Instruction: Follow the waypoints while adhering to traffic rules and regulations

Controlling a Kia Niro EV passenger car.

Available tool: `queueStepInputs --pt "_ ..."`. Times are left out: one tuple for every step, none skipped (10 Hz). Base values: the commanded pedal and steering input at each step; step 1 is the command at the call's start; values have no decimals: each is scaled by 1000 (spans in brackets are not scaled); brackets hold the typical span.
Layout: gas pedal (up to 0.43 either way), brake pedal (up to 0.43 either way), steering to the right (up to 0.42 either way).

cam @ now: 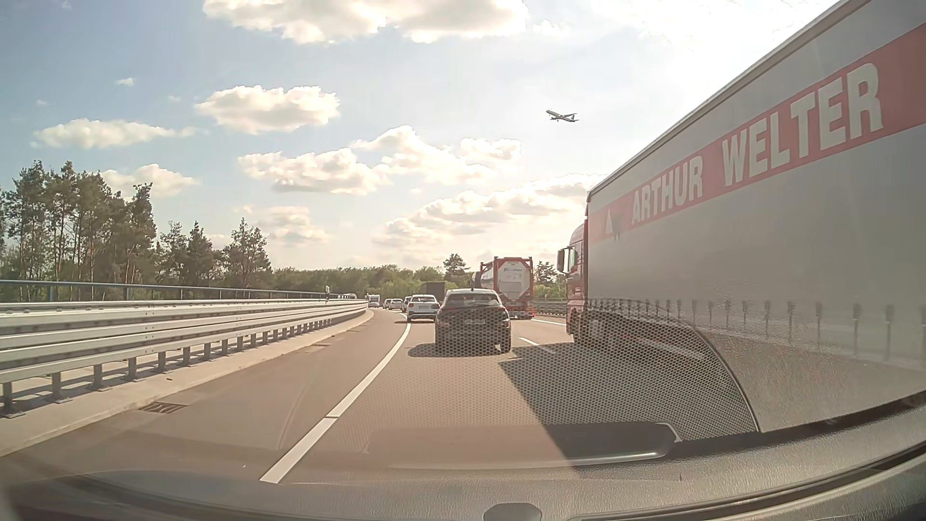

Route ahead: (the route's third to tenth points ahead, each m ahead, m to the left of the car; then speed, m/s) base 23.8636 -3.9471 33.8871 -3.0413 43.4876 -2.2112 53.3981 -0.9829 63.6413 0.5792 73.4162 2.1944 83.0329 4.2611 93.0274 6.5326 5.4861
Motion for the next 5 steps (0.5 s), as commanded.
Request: queueStepInputs --pt "98 0 -18" --pt "98 0 -17" --pt "98 0 -17" --pt "98 0 -16" --pt "98 0 -15"
